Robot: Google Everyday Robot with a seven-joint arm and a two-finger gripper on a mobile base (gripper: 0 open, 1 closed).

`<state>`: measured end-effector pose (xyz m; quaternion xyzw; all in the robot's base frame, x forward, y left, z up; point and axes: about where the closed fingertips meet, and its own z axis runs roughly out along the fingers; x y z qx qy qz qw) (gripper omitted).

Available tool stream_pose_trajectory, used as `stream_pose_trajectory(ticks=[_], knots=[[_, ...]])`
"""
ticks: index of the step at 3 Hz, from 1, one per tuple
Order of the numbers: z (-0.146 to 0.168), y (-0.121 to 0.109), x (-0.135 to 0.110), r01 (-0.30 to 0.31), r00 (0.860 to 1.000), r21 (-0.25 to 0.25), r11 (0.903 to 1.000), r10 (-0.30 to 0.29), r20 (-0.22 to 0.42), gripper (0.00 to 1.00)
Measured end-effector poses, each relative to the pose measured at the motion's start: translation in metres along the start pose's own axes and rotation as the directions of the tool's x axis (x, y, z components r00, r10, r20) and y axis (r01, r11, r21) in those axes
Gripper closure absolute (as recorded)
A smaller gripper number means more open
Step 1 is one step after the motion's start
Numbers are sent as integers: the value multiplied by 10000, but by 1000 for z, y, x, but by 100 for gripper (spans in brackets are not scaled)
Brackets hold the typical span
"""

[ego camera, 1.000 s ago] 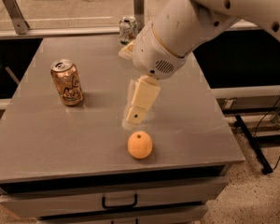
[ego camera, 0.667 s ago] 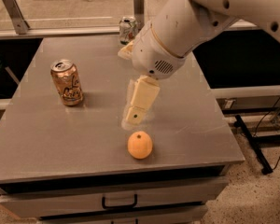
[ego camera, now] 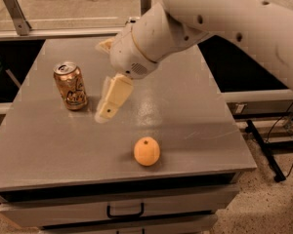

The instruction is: Move orange can near 7up can

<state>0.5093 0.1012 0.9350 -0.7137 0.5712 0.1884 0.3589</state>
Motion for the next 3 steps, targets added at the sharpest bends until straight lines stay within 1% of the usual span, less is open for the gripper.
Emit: stream_pose_trajectory(ticks=[1, 2, 3], knots=[[34, -30, -16, 88, 9924, 184, 9998, -110, 1229, 0], [66, -51, -31, -34, 9738, 215, 9998, -16, 2272, 0], [90, -61, -34, -507, 9586, 172, 9986, 438, 2815, 0]])
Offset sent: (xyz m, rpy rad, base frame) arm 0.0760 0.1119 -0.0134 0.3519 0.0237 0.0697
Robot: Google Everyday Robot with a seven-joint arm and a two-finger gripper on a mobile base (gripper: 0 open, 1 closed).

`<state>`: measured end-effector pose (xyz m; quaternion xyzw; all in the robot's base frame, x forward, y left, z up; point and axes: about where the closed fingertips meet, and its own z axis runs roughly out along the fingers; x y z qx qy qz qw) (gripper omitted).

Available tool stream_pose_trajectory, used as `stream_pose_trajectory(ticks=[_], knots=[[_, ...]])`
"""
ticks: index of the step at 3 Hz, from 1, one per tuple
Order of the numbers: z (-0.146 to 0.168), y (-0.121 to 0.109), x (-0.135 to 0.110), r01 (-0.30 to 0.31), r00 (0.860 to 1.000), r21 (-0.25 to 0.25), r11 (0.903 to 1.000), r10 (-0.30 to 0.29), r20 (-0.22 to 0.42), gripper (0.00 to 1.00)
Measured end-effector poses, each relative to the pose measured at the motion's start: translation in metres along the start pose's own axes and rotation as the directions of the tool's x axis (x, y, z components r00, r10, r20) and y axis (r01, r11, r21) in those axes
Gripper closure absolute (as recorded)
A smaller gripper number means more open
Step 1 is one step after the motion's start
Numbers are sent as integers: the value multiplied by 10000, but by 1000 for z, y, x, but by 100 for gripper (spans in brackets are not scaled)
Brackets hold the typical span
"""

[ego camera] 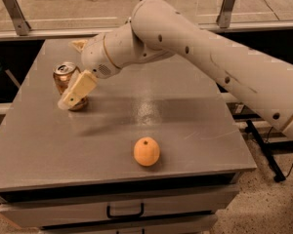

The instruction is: Move orange can near 7up can

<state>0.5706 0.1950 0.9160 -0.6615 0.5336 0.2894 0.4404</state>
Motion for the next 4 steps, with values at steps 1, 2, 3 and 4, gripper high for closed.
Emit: stream_pose_trajectory(ticks=[1, 2, 3, 4], knots=[[12, -4, 10, -462, 9989, 167, 9988, 460, 116, 18], [10, -7, 16, -746, 9971, 448, 9962, 739, 175, 41], [-11, -15, 19, -1055, 9940, 984, 9895, 1022, 382, 65], [-56, -32, 18, -1026, 9943, 2029, 9738, 947, 483, 87]])
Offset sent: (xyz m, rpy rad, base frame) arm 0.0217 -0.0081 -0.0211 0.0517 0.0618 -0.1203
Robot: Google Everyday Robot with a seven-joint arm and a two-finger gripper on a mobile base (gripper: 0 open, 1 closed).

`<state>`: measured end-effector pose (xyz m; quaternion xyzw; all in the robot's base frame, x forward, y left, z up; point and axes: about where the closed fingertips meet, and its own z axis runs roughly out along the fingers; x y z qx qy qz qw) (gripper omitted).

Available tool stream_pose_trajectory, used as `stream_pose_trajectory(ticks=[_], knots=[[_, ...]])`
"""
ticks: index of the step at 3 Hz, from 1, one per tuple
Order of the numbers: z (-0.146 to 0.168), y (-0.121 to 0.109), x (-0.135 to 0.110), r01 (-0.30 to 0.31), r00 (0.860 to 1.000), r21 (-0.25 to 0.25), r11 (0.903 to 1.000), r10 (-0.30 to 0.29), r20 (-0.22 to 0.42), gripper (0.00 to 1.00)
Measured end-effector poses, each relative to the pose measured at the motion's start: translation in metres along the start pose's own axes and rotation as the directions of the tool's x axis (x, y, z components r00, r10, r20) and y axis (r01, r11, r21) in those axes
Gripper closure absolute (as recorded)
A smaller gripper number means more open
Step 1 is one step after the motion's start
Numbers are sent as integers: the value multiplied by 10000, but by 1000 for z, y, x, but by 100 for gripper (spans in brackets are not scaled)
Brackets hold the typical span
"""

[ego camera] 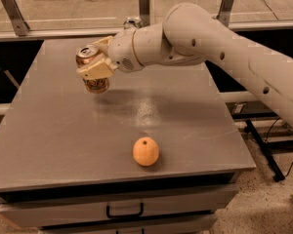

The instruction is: Move orange can near 7up can

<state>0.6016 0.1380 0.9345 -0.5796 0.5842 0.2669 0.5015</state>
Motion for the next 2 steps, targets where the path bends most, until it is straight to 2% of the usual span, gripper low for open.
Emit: stream_pose_trajectory(ticks=[1, 2], knots=[[-1, 0, 1, -8, 10000, 10, 10000, 8, -11, 100], [-1, 0, 1, -8, 10000, 9, 10000, 8, -11, 100]])
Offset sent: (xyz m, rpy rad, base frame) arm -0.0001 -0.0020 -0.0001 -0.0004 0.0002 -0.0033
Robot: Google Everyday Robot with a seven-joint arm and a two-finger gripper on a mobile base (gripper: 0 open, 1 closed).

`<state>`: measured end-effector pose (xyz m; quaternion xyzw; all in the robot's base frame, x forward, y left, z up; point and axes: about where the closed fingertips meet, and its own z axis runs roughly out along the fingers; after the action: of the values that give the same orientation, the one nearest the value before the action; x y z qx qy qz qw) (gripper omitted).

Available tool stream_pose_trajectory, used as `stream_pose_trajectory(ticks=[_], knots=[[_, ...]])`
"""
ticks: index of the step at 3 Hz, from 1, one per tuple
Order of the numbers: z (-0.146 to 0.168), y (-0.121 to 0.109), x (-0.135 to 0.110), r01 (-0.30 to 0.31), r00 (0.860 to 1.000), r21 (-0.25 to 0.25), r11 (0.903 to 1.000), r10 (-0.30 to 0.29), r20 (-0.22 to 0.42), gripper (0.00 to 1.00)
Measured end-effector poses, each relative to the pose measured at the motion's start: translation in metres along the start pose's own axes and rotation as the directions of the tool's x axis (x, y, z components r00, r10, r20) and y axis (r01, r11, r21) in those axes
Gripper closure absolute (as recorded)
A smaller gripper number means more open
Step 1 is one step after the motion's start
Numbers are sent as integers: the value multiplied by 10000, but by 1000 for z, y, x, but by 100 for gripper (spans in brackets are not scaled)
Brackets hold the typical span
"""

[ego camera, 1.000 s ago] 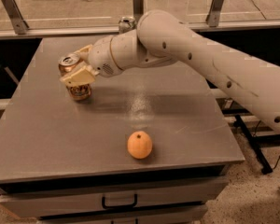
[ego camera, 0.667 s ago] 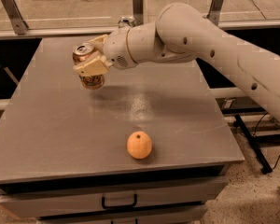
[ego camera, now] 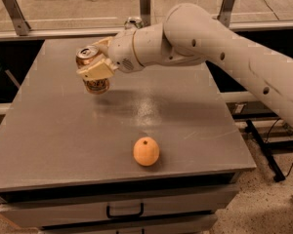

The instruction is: Move orange can near 7up can

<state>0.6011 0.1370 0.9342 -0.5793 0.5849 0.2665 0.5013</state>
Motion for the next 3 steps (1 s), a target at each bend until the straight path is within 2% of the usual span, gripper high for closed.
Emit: stream_pose_trajectory(ticks=[1, 2, 3], knots=[[-18, -35, 3, 524, 9981, 739, 9959, -499, -351, 100], [-48, -99, 14, 927, 9953, 1902, 9774, -853, -467, 100], [-66, -161, 35, 1027, 9928, 2752, 9559, -812, -885, 100]])
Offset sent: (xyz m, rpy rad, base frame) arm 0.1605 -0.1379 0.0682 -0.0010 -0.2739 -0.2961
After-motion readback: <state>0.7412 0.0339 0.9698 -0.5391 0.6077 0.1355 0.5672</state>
